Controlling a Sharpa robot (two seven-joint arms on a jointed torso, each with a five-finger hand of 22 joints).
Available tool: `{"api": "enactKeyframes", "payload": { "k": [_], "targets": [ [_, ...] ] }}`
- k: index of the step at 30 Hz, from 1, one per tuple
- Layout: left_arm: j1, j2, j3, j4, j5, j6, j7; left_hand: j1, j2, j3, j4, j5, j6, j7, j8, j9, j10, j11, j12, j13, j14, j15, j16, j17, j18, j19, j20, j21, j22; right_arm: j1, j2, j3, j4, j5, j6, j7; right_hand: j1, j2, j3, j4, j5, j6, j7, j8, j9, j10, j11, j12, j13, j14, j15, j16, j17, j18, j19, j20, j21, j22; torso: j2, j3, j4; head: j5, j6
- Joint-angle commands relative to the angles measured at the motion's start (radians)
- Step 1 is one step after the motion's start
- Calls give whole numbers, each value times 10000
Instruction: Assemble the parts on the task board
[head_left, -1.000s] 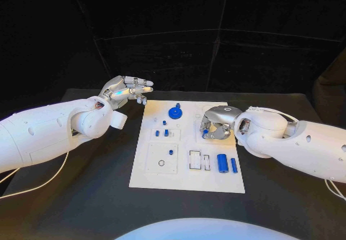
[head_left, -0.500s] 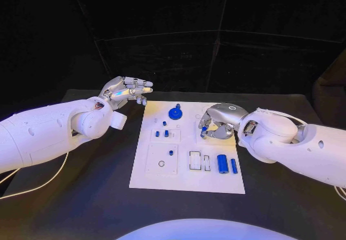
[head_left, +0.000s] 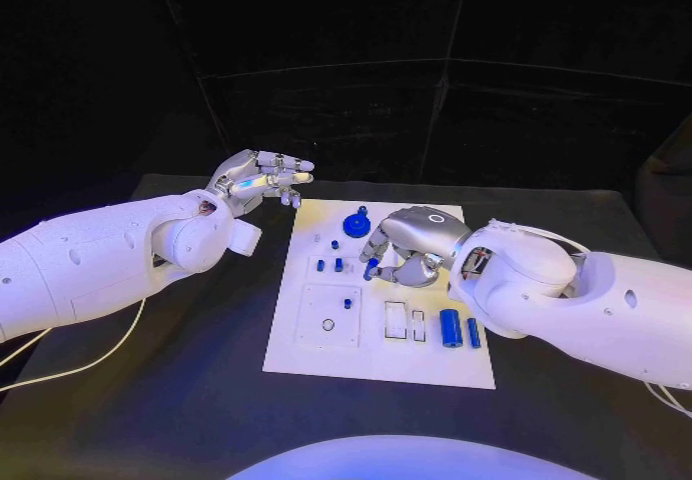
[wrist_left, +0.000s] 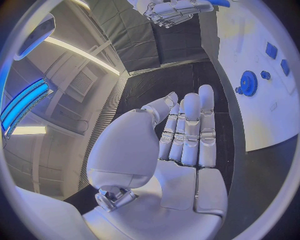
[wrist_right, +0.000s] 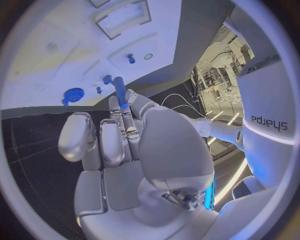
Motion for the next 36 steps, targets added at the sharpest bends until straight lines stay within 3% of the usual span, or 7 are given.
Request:
{"api": "enactKeyframes", "payload": {
  "k": [1,3,11,18,25,36],
  "targets": [
    [18,35,9,26,35,68,57,31,106,-66,-8,45,19,22,51,9,-89,11,28,9,-74,4,-66,-9,59,-44,-40,-24,-9,-97,361,-7,-105,-174,-91,400,28,-19,83,12,-8,70,-12,11,0,31,19,-70,-3,345,-45,57,-1,62,14,-45,42,-18,9,1,-7,65,-35],
    [18,62,9,31,35,70,61,31,106,-66,-8,45,19,22,51,9,-89,11,28,9,-74,4,-66,-9,59,-44,-40,-24,-9,-270,691,-16,-230,-214,-53,539,32,-15,105,6,8,67,-11,5,-2,24,21,-89,-5,344,-44,56,-6,64,11,-44,38,-25,11,0,16,101,-64],
    [19,89,9,46,35,101,-6,31,106,-66,-8,45,19,22,51,9,-89,11,28,9,-74,4,-66,-9,59,-44,-40,-24,-9,-903,1317,-29,-609,-594,-21,814,40,-14,158,-15,67,59,0,-10,-7,18,30,-132,-8,342,-39,59,-8,64,8,-41,38,-26,4,-6,-15,235,-159],
    [20,104,10,42,35,104,-4,33,112,-71,-11,44,11,23,54,8,-100,12,41,9,-76,5,-67,-21,60,-44,-40,-31,-16,-1267,1599,-30,-911,-731,123,912,42,-20,172,-25,86,59,2,-13,-7,22,32,-142,-8,341,-37,58,-12,65,7,-40,37,-28,4,4,3,392,-237],
    [20,104,10,41,35,103,-5,33,112,-71,-11,44,11,23,54,8,-100,12,41,9,-76,5,-67,-21,60,-44,-40,-31,-16,-1412,1773,-29,-1188,-811,256,929,42,-20,175,-27,90,59,3,-14,-8,22,32,-144,-8,341,-37,58,-13,65,7,-40,37,-29,3,4,-2,459,-272],
    [20,102,10,36,35,110,-9,33,112,-71,-11,44,11,23,54,8,-100,12,41,9,-76,5,-67,-21,60,-44,-40,-31,-16,-1454,1867,-30,-1382,-987,334,876,43,-23,183,-32,101,58,5,-16,-8,22,34,-152,-8,340,-36,58,-16,65,6,-39,36,-29,4,4,-11,479,-311]
  ]
}}
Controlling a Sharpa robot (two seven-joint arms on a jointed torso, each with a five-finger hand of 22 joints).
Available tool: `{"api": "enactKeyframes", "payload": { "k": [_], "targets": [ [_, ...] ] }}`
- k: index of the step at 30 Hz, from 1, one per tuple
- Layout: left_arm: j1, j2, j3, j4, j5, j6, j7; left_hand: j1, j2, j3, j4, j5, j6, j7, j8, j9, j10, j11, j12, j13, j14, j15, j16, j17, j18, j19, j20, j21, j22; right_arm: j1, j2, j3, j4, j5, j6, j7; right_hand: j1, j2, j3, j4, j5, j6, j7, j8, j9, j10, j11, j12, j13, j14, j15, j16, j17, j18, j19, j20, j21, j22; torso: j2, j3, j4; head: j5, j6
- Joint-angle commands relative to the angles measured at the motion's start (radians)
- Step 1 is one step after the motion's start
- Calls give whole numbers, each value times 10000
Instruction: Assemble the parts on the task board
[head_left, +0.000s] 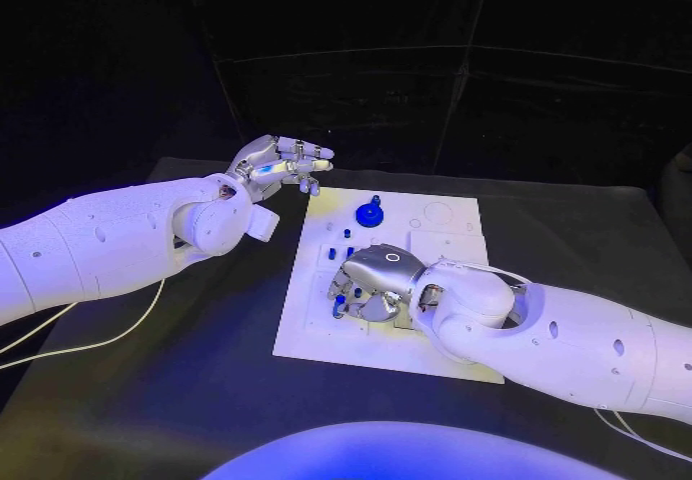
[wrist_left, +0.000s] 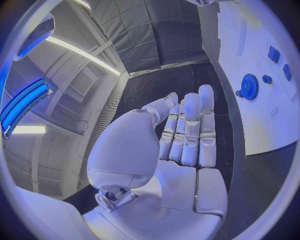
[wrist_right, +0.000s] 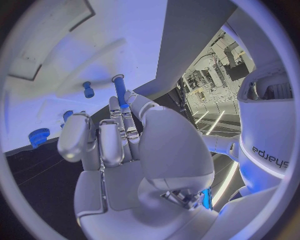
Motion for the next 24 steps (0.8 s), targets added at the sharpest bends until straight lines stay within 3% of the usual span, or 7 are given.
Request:
{"api": "enactKeyframes", "payload": {
  "k": [1,14,20,24],
  "targets": [
    [18,4,10,16,35,105,29,-7,73,-71,-11,44,11,23,54,8,-64,-24,41,9,-76,5,-68,-9,60,-44,-39,-32,-8,7,7,4,-17,-253,111,36,48,-19,60,-5,74,61,6,-7,-3,29,33,-62,9,340,-34,61,-12,65,5,-38,34,-18,2,1,-2,-1,-13],
    [18,-4,10,9,35,106,24,-7,73,-71,-11,44,11,23,54,8,-64,-24,41,9,-76,5,-68,-9,60,-44,-39,-32,-8,5,110,-36,-61,-405,787,-62,47,-23,70,-11,85,65,7,-8,-3,34,34,-69,10,339,-33,59,-16,66,3,-38,33,-21,-3,-3,-3,-5,-34],
    [18,-5,10,7,35,108,22,-7,73,-71,-11,44,11,23,54,8,-64,-24,41,9,-76,5,-68,-9,60,-44,-39,-32,-8,5,186,-68,-116,-636,702,-242,11,-45,67,-6,84,70,14,-9,-2,44,41,-84,12,334,-28,50,-36,68,-5,-34,23,-38,-3,-5,-4,-9,-35],
    [18,-12,10,7,35,106,17,-7,73,-71,-11,44,11,23,54,8,-64,-24,41,9,-76,5,-68,-9,60,-44,-39,-32,-8,5,216,-77,-136,-665,605,-229,-160,-177,40,35,100,-55,56,-75,-29,-97,92,-233,-16,316,15,19,-96,75,-37,-7,-14,-95,0,-8,-2,-10,-32]
  ]
}}
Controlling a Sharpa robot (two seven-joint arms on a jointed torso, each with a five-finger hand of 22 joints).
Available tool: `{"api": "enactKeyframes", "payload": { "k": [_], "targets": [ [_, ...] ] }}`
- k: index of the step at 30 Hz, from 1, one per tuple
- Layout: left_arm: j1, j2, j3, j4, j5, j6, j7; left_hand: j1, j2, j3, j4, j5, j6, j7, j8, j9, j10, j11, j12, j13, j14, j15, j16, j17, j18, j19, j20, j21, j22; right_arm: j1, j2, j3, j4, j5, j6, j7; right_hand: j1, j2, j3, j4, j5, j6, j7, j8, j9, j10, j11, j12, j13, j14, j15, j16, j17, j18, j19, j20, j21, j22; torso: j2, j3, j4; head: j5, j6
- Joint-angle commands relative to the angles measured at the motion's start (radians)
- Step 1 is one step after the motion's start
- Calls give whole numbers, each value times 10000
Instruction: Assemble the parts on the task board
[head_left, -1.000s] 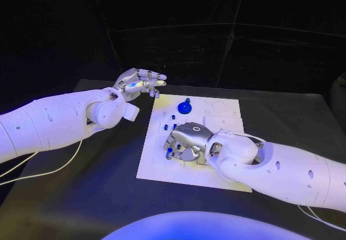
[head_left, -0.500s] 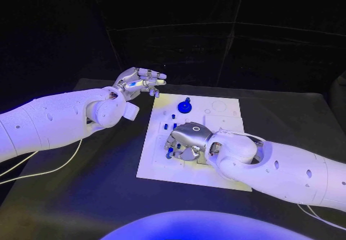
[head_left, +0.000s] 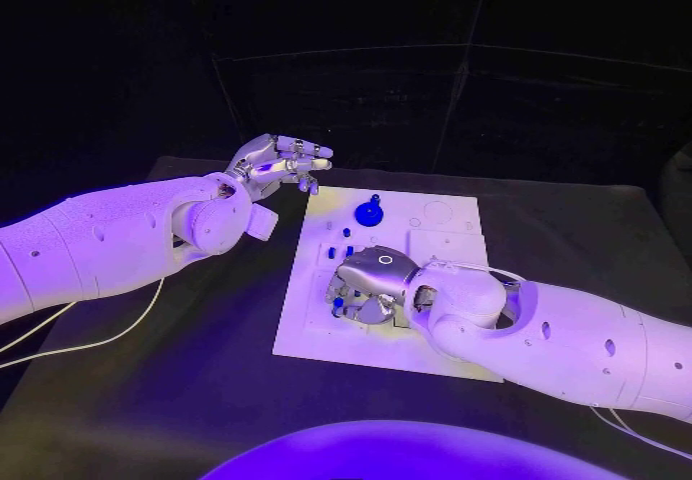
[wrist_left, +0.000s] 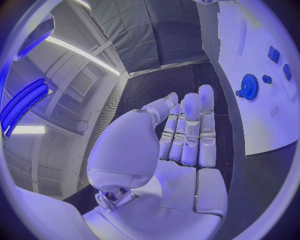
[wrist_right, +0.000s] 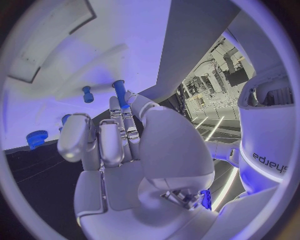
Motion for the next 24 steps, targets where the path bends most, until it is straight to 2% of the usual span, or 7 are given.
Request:
{"api": "enactKeyframes", "payload": {
  "k": [1,5,8,11,15,21,24],
  "targets": [
    [19,-5,10,10,34,102,35,-7,73,-71,-11,44,11,23,54,8,-64,-24,41,9,-76,5,-68,-11,60,-44,-39,-32,-9,-11,24,-36,-36,-201,104,-92,-159,-146,20,71,62,-137,103,-92,-33,-170,94,-179,-37,309,48,10,-42,76,-50,14,-29,-46,1,-4,1,-2,4],
    [20,-7,10,3,34,106,29,-7,73,-71,-11,44,11,23,54,8,-64,-24,41,9,-76,5,-68,-11,60,-44,-39,-32,-9,-11,46,-43,-49,-98,-81,13,-632,-549,-264,250,119,-742,244,-113,-66,-830,306,-513,-58,248,219,-110,-248,107,-155,155,-173,-265,1,-1,5,2,14],
    [21,-8,10,-1,34,118,17,-7,73,-71,-11,44,11,23,54,8,-64,-24,41,9,-76,5,-68,-11,60,-44,-39,-32,-9,-11,40,-47,-48,-39,-413,47,-821,-716,-630,323,105,-1129,295,-101,-57,-1431,403,-522,-58,200,284,-198,-395,155,-257,240,-322,-486,1,4,5,0,17],
    [21,-10,10,-6,34,132,7,-7,73,-71,-11,44,11,23,54,8,-64,-24,41,9,-76,5,-68,-11,60,-44,-39,-32,-9,-12,7,-49,-28,31,-878,94,-824,-686,-1121,352,125,-1639,312,-85,-45,-2028,449,-447,-31,193,323,-197,-414,208,-353,288,-485,-729,-2,4,-2,-8,29],
    [21,-9,9,-17,34,144,1,-7,73,-71,-11,44,11,23,54,8,-64,-24,41,9,-76,5,-68,-11,60,-44,-39,-32,-9,-12,-88,-50,61,196,-1459,218,-812,-654,-1575,388,168,-1930,319,-87,-39,-2284,449,-356,-22,183,335,-211,-457,227,-377,292,-559,-835,-1,8,-3,-22,48],
    [21,-16,8,-38,34,156,-13,-7,73,-71,-11,44,11,23,54,8,-64,-24,41,9,-76,5,-68,-11,60,-44,-39,-32,-9,-11,-533,-49,434,722,-2364,429,-756,-535,-2040,455,249,-2001,318,-64,-19,-2361,443,-161,-7,172,330,-234,-518,225,-348,290,-560,-833,-6,9,-18,-89,104],
    [21,-21,7,-46,34,159,-22,-7,73,-71,-11,44,11,23,54,8,-64,-24,41,9,-76,5,-68,-11,60,-44,-39,-32,-9,16,-1009,-44,716,1395,-2596,378,-811,-447,-2364,569,554,-1865,309,-14,7,-2186,415,88,19,163,318,-262,-575,230,-343,288,-588,-878,-24,-3,-10,-159,137]
  ]
}}
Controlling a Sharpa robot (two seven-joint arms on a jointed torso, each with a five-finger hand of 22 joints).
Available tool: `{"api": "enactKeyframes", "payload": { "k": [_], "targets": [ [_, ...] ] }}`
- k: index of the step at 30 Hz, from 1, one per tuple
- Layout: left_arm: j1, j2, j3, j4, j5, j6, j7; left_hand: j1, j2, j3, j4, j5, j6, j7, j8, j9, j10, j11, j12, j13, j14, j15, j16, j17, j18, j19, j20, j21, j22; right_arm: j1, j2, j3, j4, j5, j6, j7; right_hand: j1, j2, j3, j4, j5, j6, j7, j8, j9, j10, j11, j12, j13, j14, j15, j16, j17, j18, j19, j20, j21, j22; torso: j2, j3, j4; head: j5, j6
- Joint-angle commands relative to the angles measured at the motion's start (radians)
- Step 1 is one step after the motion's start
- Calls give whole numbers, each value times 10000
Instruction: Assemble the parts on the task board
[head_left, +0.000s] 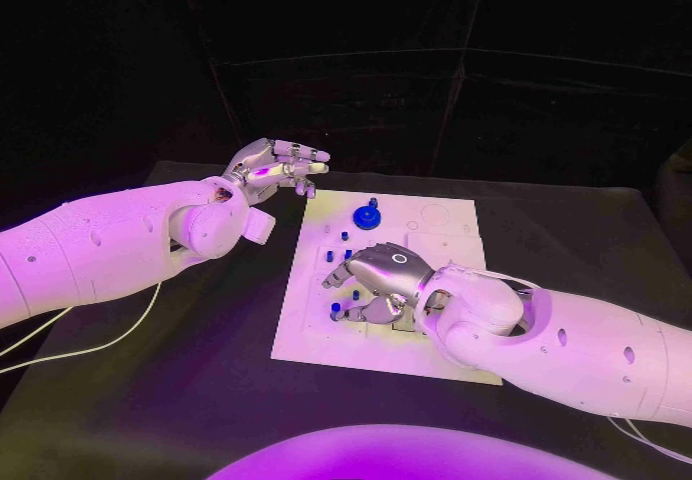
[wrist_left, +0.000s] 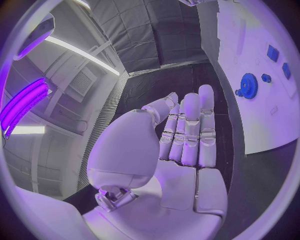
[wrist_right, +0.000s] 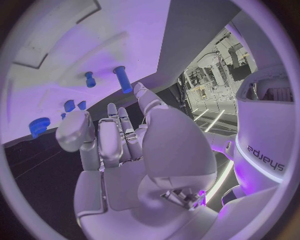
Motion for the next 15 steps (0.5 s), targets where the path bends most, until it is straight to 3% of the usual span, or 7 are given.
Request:
{"api": "enactKeyframes", "payload": {
  "k": [1,6,10,12,13,15],
  "targets": [
    [19,-10,7,-3,34,131,8,-7,73,-72,-11,44,11,23,54,8,-64,-24,41,9,-76,5,-68,-12,60,-44,-40,-32,-11,65,-424,8,262,1197,-978,129,-78,128,-234,101,137,158,-22,82,19,191,-58,219,25,162,16,-75,-36,73,-36,-23,-75,-21,-23,-19,1,-101,43],
    [19,-14,5,-3,34,134,3,-7,73,-72,-11,44,11,23,54,8,-64,-24,41,9,-76,5,-68,-12,60,-44,-40,-32,-11,375,-1610,12,815,2845,-555,-404,-368,323,-676,446,285,728,-71,318,96,1575,-241,1099,289,245,-115,93,198,20,117,-107,113,272,-46,-33,-28,-389,133],
    [18,-26,-4,7,35,132,-4,-7,73,-72,-11,44,11,23,54,8,-64,-24,41,9,-76,5,-68,-12,60,-44,-40,-32,-11,622,-2736,11,1255,3786,-49,-1333,-786,277,-1146,838,737,929,-404,524,130,3262,-658,2252,968,443,-431,629,1006,-136,484,-382,691,1163,-83,-42,-87,-752,206],
    [18,-33,-7,17,35,138,-1,-7,73,-72,-11,44,11,23,54,8,-64,-24,41,9,-76,5,-68,-12,60,-44,-40,-32,-11,674,-3188,9,1441,3990,-10,-1930,-1007,379,-1384,1115,875,880,-525,613,137,3721,-791,2894,1483,459,-560,690,1063,-167,560,-544,810,1328,-97,-48,-120,-925,253],
    [18,-39,-9,31,35,149,6,-7,73,-72,-11,44,11,23,54,8,-65,-24,42,9,-77,5,-68,-13,60,-44,-40,-32,-11,702,-3531,6,1584,4105,-14,-2449,-984,461,-1495,1216,984,882,-591,737,167,3826,-848,3385,1930,497,-628,816,1248,-206,638,-643,942,1534,-113,-59,-155,-1036,259],
    [18,-39,-11,45,35,161,12,3,79,-86,-25,43,-4,27,63,5,-90,-20,74,8,-84,7,-70,-41,60,-43,-38,-49,-25,721,-3859,3,1730,4169,-14,-2950,-960,502,-1994,1571,947,831,-628,1206,284,3564,-1018,5930,4776,532,-651,1038,1550,-261,732,-766,1138,1830,-127,-63,-195,-1133,271]
  ]
}}
